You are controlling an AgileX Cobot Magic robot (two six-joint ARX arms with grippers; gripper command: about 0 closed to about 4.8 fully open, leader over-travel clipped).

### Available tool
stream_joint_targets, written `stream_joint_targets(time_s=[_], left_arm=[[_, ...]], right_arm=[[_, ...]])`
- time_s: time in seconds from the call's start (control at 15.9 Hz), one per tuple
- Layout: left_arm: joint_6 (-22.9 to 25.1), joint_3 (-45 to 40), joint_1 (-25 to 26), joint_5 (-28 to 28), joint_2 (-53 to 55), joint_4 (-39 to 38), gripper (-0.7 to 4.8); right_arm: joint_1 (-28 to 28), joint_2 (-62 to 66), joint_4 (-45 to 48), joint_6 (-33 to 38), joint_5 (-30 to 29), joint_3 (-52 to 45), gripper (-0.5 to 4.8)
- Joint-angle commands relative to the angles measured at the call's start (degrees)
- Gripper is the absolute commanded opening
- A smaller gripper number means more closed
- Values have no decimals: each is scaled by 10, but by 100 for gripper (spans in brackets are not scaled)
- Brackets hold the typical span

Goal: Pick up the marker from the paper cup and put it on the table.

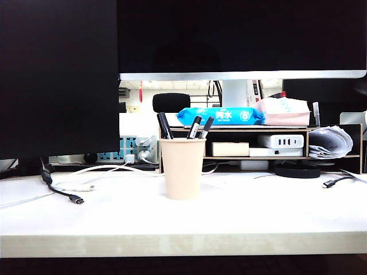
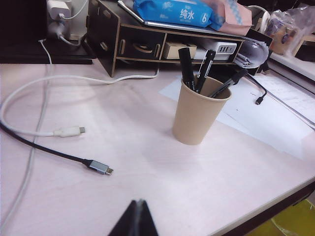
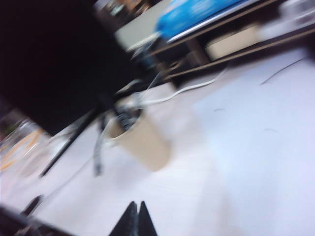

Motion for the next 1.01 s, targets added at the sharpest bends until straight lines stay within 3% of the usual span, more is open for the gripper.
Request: stream_joint_targets(time_s=[0.06, 0.25, 0.5, 0.57, 0.76, 0.82, 1.01], left_arm=[[-2, 0, 0, 5, 0, -5, -5], [-2, 0, 0, 6, 0, -4, -5], [-2, 0, 1, 9, 0, -5, -5], [-2, 0, 0, 16, 0, -4, -5], [-2, 0, 0, 15, 0, -5, -5], [-2, 0, 0, 16, 0, -5, -5], [-2, 0, 0, 18, 0, -5, -5]], right_arm=[[112, 154, 93, -91, 99, 68, -6], [226, 449, 137, -235, 151, 233, -5], [233, 699, 136, -257, 130, 436, 13], [233, 760, 125, -269, 93, 499, 82], [243, 833, 67, -304, 86, 598, 103], [244, 843, 57, -313, 86, 614, 135], [250, 849, 51, -325, 86, 621, 150]])
